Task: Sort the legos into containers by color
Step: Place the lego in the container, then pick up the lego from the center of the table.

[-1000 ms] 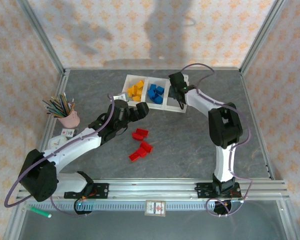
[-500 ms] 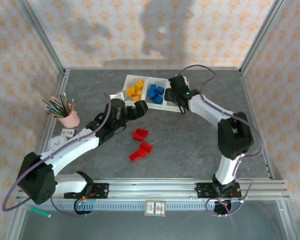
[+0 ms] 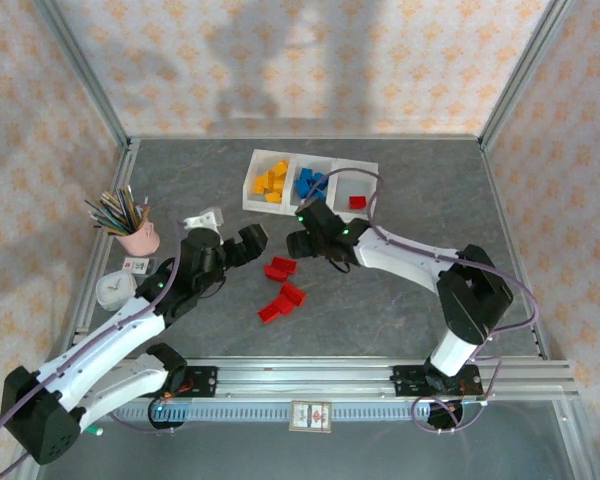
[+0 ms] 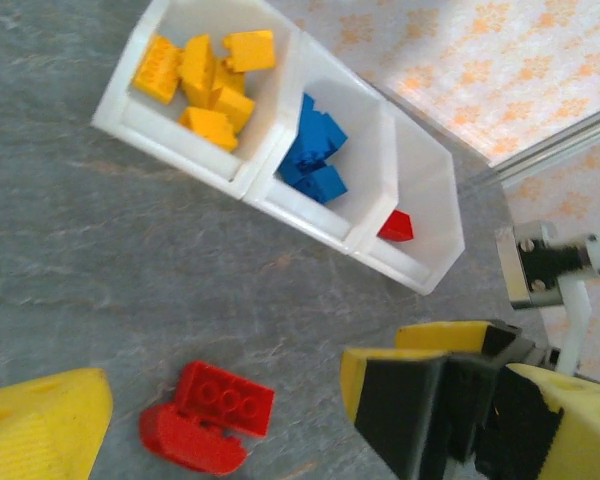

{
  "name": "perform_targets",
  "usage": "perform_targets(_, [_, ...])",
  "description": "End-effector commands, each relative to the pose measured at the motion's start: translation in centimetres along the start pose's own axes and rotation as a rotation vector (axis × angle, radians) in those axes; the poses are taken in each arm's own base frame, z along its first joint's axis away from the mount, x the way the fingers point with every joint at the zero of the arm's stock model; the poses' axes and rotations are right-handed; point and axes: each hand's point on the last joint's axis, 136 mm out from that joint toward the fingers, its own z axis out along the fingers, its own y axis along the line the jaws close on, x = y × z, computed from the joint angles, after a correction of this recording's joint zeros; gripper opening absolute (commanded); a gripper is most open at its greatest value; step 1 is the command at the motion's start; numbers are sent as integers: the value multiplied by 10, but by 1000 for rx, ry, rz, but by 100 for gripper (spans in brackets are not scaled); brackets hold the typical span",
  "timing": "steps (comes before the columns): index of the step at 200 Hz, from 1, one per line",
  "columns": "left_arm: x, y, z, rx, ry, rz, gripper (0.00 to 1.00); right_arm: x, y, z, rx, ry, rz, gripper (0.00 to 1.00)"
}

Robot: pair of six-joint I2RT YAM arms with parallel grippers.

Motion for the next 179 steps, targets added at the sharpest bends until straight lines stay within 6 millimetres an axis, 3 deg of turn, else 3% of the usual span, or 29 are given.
perform_targets(1, [7,27,-9,-91,0,-33,99,24,20,5,-26,78,-78,71])
perform_targets(52, [15,56,-28,-168,-16,-67,99,47,55,19,-46,131,-140,66])
perform_targets(97, [18,69,-37,-188,-38,-93,99,67,66,33,-48,185,-134,62])
perform_targets(144, [17,72,-39,-198,-51,-92,99,73,72,44,-54,205,-115,61])
perform_targets(179, [14,74,-42,-206,-64,-94,99,66,77,53,-48,195,-124,59])
